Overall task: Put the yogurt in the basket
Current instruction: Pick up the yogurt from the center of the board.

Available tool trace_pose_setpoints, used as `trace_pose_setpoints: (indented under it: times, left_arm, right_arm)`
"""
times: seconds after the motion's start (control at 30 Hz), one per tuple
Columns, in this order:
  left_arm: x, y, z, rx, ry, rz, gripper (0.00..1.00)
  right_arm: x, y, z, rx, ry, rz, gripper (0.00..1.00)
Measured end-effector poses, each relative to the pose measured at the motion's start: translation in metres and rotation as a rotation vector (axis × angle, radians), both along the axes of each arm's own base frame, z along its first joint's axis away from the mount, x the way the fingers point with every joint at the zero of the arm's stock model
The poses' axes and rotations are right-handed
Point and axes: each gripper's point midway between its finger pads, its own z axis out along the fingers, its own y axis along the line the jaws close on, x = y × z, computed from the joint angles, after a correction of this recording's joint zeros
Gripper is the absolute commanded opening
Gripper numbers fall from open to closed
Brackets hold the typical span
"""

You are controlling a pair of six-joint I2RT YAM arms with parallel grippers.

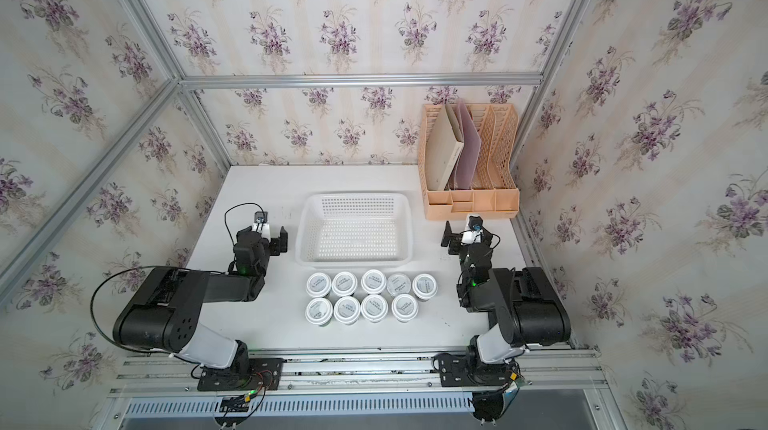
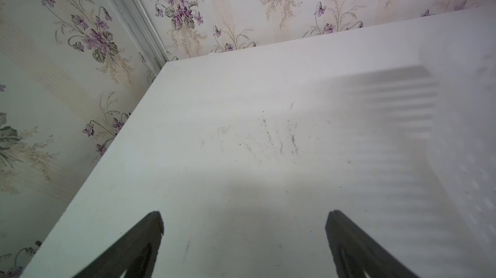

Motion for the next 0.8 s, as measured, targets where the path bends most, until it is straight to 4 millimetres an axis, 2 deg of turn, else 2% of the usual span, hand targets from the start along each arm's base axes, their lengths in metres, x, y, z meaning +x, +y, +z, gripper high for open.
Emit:
trace_pose_setpoints:
  times: [0.43, 0.6, 0.67, 0.73, 0.8]
  left_arm:
    - [0.000, 0.001, 0.000, -0.001, -0.001, 0.004, 0.99]
    - [-0.003, 0.002, 0.000, 0.001, -0.006, 0.007, 0.99]
    - [-0.008, 0.001, 0.001, 0.005, -0.013, 0.010, 0.99]
    - [-0.011, 0.000, 0.015, 0.007, -0.042, 0.008, 0.99]
    - [-0.014, -0.001, 0.045, 0.003, -0.109, 0.011, 0.99]
  right_arm:
    - [-0.001, 0.003, -0.001, 0.001, 0.002, 0.016, 1.00]
    - [-0.015, 0.006, -0.001, -0.017, -0.011, 0.026, 1.00]
    - [-0.021, 0.009, 0.009, -0.020, -0.044, 0.031, 1.00]
    - [-0.025, 0.011, 0.028, -0.025, -0.098, 0.030, 1.00]
    - [-0.032, 0.015, 0.055, -0.035, -0.164, 0.025, 1.00]
